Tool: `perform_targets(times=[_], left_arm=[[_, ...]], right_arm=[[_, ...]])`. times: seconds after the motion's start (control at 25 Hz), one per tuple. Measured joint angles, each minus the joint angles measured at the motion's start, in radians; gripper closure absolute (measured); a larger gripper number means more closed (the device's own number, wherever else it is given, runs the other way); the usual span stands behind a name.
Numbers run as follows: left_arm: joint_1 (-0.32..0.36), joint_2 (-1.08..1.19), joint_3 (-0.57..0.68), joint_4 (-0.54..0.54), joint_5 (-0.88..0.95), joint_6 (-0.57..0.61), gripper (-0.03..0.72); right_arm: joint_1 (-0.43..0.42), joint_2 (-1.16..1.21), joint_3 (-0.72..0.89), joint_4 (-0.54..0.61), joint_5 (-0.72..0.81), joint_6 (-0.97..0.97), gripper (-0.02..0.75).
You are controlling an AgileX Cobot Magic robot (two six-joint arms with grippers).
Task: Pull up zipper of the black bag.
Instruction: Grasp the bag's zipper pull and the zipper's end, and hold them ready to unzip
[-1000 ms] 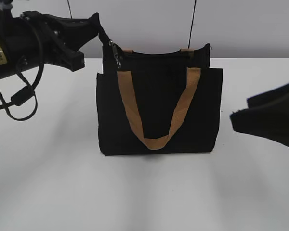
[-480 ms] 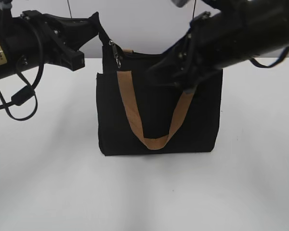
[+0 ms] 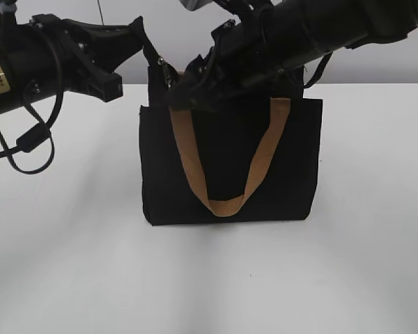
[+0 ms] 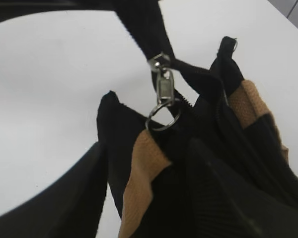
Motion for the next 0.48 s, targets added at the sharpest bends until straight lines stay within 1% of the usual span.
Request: perform_targets(times=[0.12,0.32,0.48], left_arm=[[0.000,0.000,0.000,0.000,-0.002,0.000,0.684],[0.000,0.000,0.000,0.000,-0.023,0.000,0.684],[0.000,0.000,0.000,0.000,-0.026,0.000,0.684]], right_arm=[[0.000,0.019,-0.007,0.056,-0.007,0.000,0.337],[0.000,0.039,-0.011,0.096,-0.014,-0.002,0.339],[0.000,0.042,-0.012,0.119,-0.030,-0.002,0.381]])
